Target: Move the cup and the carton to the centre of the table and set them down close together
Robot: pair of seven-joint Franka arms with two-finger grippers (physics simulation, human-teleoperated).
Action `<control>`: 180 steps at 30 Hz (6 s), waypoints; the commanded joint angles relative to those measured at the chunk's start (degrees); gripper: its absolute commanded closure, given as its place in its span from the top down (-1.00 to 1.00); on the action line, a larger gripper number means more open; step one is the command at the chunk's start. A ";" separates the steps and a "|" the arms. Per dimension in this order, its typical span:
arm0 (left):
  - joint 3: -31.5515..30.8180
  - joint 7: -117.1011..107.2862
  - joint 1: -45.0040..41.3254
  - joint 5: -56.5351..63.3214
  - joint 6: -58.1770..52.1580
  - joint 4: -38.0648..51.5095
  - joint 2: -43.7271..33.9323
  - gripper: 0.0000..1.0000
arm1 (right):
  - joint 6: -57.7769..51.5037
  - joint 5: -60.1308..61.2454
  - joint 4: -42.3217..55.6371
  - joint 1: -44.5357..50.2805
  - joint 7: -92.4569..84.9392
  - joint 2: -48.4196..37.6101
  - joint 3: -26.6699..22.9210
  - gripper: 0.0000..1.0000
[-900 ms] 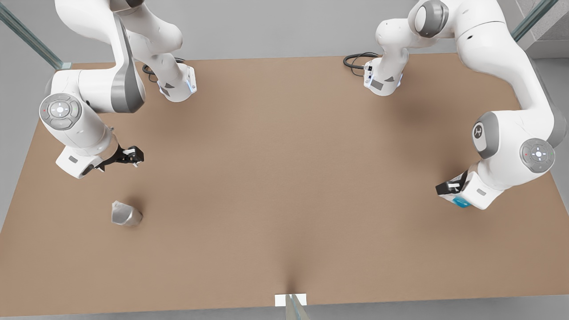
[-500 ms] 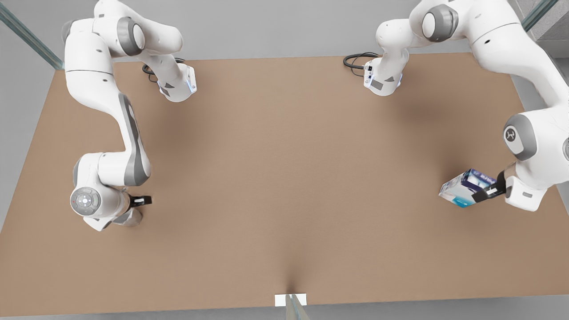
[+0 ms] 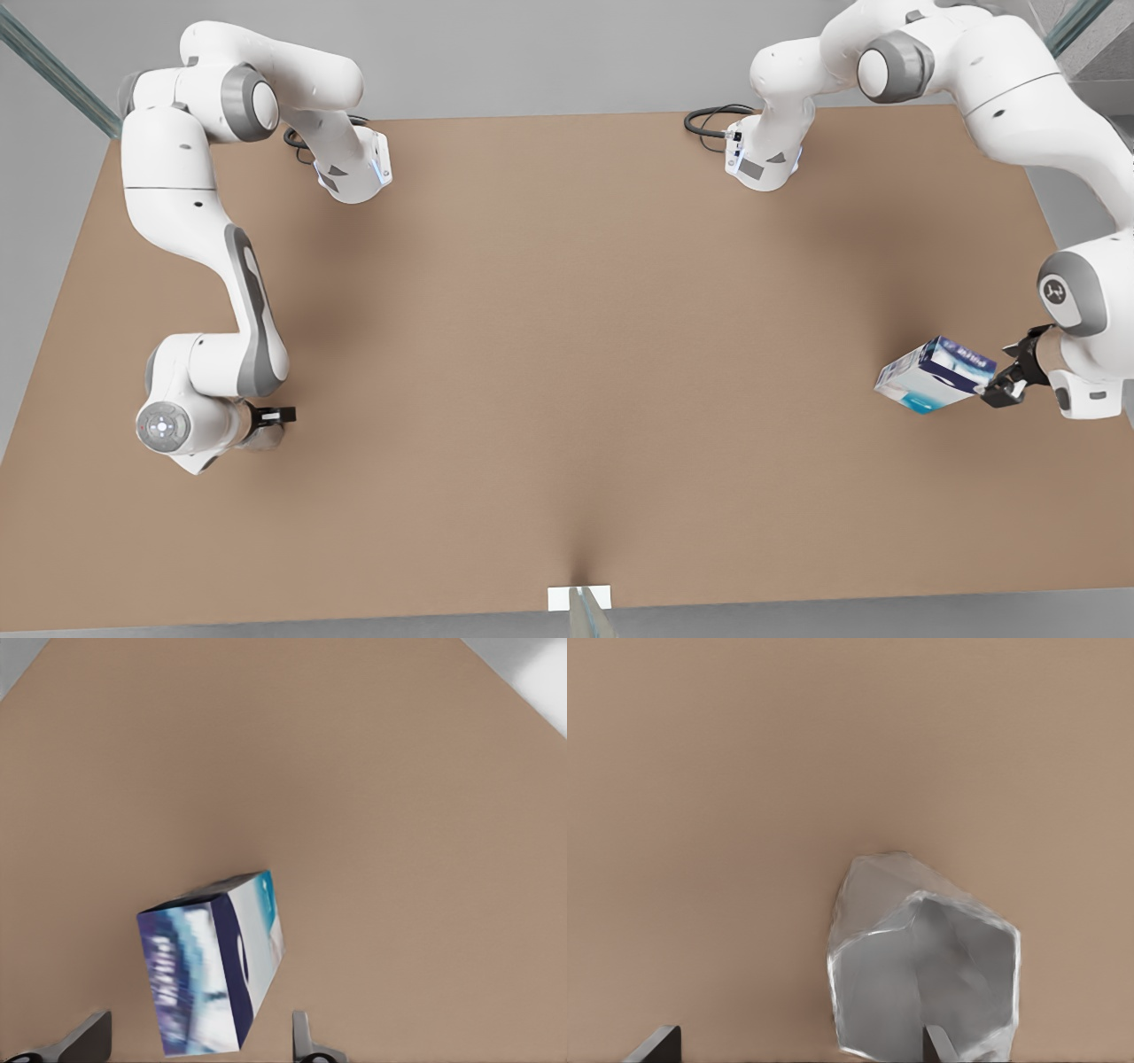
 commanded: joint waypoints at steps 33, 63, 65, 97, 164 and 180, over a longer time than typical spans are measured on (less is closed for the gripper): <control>0.18 -0.26 2.75 -0.59 21.53 -27.13 -7.75 0.97 | 1.57 -0.53 2.73 -0.88 -7.38 6.80 -0.35 -0.57; -8.61 40.95 1.08 -0.24 23.47 -25.37 -11.79 -0.13 | 2.36 28.83 37.54 49.66 7.91 26.58 -22.94 -0.52; -9.14 55.01 0.46 0.55 23.55 -24.05 -11.79 -0.15 | 3.95 28.83 38.59 50.27 8.61 27.63 -22.85 -0.39; -20.12 99.85 -10.79 10.92 13.71 -19.57 -13.55 -0.11 | -21.45 20.49 35.96 38.15 3.87 3.12 -23.20 1.00; -9.14 72.95 -59.13 -5.60 21.18 -2.34 9.39 0.99 | -11.70 -1.14 -0.70 10.90 -0.62 -28.18 -3.87 1.00; -3.69 51.35 -57.54 -9.29 11.87 -0.94 0.16 0.99 | -11.70 -1.14 -0.78 10.81 -0.62 -28.18 -3.87 1.00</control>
